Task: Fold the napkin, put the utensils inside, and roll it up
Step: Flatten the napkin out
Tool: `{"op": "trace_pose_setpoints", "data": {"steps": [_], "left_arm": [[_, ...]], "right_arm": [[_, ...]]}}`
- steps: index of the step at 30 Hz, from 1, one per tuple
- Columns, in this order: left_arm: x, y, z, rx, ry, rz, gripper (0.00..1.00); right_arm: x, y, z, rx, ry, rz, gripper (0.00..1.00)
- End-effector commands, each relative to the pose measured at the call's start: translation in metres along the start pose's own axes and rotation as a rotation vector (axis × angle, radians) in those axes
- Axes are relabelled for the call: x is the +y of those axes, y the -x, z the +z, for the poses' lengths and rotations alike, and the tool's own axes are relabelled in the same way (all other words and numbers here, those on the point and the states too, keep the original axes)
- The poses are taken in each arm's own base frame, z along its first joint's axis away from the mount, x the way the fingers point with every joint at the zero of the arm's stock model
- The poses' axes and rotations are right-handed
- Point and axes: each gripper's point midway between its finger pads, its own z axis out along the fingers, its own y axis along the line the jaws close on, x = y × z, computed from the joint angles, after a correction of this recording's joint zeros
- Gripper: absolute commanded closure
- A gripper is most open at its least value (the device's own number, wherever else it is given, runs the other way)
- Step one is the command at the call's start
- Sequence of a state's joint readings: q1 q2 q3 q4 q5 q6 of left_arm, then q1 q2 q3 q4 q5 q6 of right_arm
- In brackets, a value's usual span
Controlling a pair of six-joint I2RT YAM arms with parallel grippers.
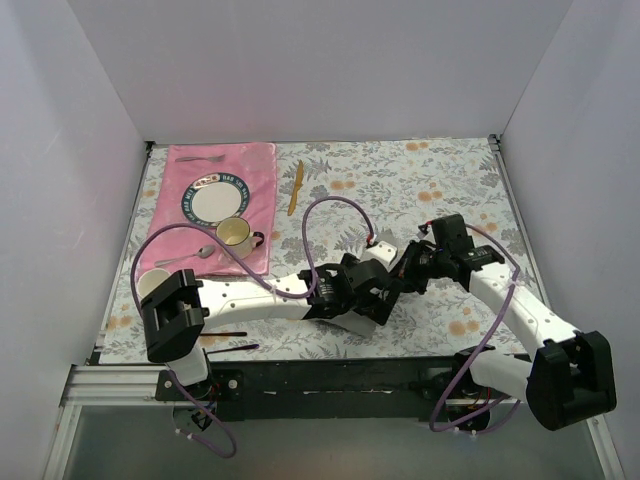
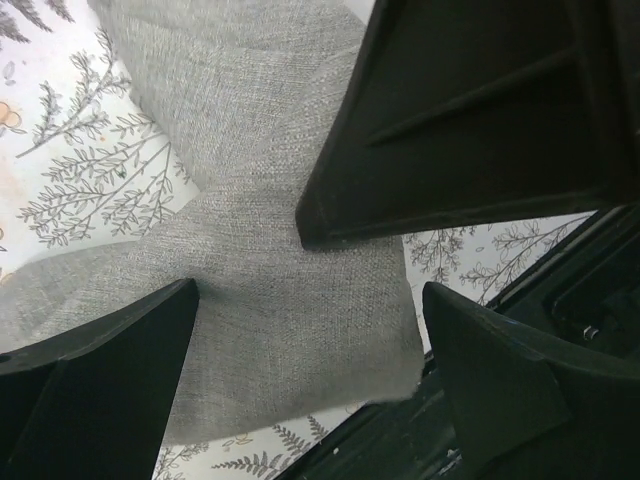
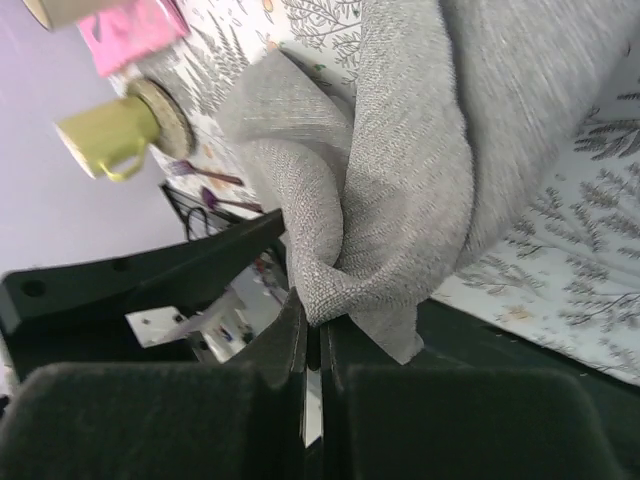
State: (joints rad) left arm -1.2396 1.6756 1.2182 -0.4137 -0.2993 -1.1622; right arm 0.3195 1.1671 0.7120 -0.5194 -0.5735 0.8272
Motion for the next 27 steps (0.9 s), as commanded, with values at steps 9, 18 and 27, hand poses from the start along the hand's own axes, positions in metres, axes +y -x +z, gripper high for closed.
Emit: {"op": "trace_pose_setpoints", "data": {"steps": [9, 18, 27], "left_arm": [[0.001, 0.074, -0.054, -0.23, -0.008, -0.03, 0.78], [0.019, 0.071, -0.078, -0.122, -0.036, -0.075, 0.91], [0.017, 0.055, -0.085, -0.044, -0.116, -0.117, 0.86]], "right_arm": [[0.056, 0.027, -0.019, -0.1, 0.091, 0.05, 0.87], [0.011, 0.053, -0.024, -0.063, -0.178, -0.195, 0.2], [0.005, 0.064, -0.023, -0.02, -0.179, -0.126, 0.25]]}}
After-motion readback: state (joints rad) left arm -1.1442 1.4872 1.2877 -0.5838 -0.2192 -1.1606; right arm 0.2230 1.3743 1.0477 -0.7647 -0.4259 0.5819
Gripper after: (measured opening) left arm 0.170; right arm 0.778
